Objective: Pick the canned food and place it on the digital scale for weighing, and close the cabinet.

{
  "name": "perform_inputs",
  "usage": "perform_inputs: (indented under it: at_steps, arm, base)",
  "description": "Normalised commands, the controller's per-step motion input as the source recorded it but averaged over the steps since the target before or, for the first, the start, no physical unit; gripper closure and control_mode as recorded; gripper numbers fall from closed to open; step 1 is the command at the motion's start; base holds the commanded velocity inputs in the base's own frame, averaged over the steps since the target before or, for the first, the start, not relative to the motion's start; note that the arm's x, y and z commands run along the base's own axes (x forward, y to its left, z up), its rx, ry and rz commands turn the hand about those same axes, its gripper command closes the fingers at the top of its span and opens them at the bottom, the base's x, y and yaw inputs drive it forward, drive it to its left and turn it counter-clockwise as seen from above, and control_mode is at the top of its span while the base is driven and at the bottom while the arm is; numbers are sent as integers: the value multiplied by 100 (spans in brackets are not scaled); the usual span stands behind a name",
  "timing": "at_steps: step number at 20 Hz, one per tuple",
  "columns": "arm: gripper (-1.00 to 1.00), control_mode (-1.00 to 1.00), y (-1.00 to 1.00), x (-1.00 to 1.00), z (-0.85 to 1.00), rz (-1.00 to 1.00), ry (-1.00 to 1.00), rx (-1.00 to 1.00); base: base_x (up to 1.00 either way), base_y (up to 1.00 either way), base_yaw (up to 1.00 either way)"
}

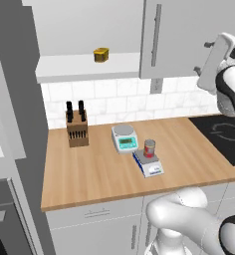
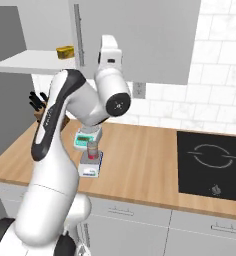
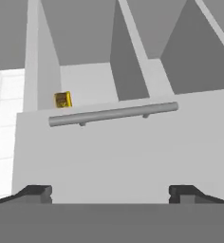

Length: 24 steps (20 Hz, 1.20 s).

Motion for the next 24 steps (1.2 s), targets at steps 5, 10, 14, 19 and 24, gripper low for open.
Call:
perform_inputs:
  at_steps: [5,10,14,19,24]
  arm:
    - [-100,-100,27,-100,0,-7,-9,0]
    - [-100,-100,29,-70,0,-2,-13,0]
    - [-100,-100,33,-27,0,0,-9,0]
    - [-100,-100,47,-41,0,0,-9,0]
    - [-100,-100,77,-70,0,0,-12,0]
  base:
    - [0,0,0]
    - [0,0,0]
    - [0,0,0]
    - [0,0,0]
    - [0,0,0]
